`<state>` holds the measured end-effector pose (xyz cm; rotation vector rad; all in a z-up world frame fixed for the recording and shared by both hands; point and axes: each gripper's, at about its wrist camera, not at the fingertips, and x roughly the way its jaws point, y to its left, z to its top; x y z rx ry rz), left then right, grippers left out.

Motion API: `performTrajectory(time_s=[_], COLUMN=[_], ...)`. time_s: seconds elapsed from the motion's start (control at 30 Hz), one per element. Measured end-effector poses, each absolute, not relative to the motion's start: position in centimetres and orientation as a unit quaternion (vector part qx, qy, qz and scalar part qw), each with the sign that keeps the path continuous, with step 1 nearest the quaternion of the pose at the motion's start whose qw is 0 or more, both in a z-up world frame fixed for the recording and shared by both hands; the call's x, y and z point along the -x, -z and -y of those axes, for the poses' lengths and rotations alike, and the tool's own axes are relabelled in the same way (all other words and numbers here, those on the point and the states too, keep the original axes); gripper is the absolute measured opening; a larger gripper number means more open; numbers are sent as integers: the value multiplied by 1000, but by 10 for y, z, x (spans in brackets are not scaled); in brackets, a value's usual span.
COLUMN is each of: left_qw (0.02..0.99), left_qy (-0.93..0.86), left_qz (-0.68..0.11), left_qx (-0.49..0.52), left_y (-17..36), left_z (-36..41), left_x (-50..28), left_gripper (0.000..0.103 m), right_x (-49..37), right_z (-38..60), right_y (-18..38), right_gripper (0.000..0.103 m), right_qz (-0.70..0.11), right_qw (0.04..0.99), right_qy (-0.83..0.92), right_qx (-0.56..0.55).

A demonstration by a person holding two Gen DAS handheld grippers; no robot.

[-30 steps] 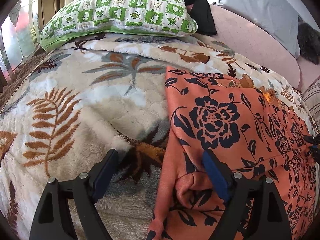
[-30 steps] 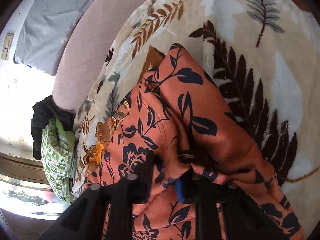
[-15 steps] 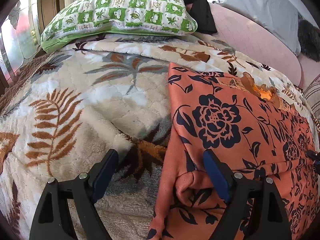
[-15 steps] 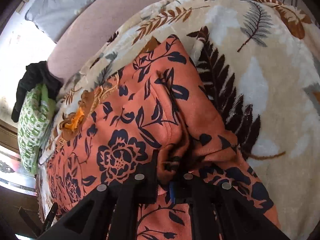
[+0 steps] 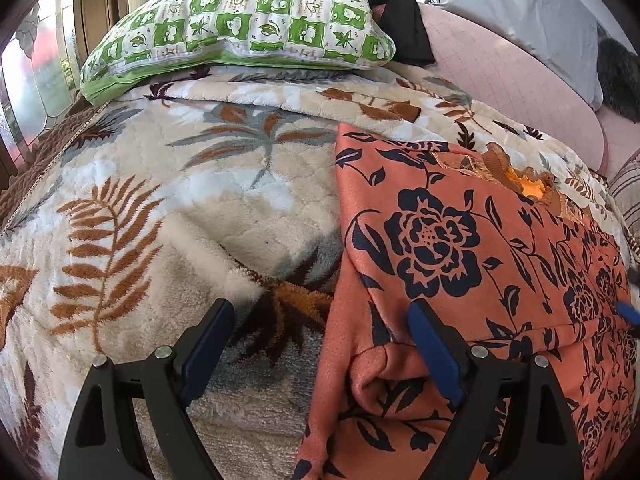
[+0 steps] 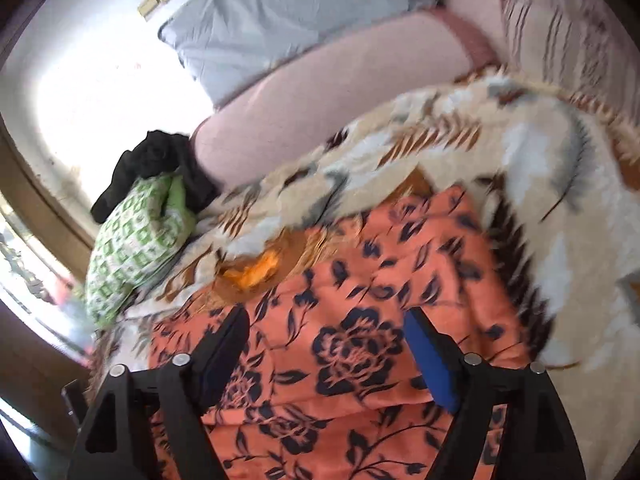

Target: Fold small clothes

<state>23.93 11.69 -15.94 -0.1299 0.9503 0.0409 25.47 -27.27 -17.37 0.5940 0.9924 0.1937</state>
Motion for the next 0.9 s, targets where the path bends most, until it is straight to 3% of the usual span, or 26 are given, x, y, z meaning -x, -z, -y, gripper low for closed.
performTrajectory(time_s=[0.03,0.07,0.1,0.17,0.27,0.37,0.6,0.8,0.9], left_qw=[887,885,884,882,876,864,823,810,812], left_qy=[-13,-2,10,22,36,62,78,71,65], left_qz=[-458,-460,-462,-462,-468,-485,-543,-563,-563], left_qx=[65,69,74,88,109,119,147,150,143], left_y=[159,157,154,144,125,116,146,169,168], left_z=[-118,-119,-122,-126,-134,-142,-159,-151,-145], left_x=[-238,-237,-233,-220,-189,-137,-17,11,13], left_gripper=[89,89,89,89,89,89,89,89,89], right_x=[-262,-258,-251,-232,-198,-157,-40,3,5], right_z=[284,298,308,311,325,354,387,388,379], right_y=[199,205,196,165,124,113,144,182,191], right_gripper=[77,64,64,75,76,83,83,82,69], right_qz=[-505,-491,-472,-452,-440,-479,-556,-594,-605], right_qw=[809,802,801,830,858,834,786,751,752], right_qy=[-64,-52,-50,-40,-54,-76,-132,-136,-127], right_qx=[-296,-338,-365,-323,-260,-264,-236,-253,-228])
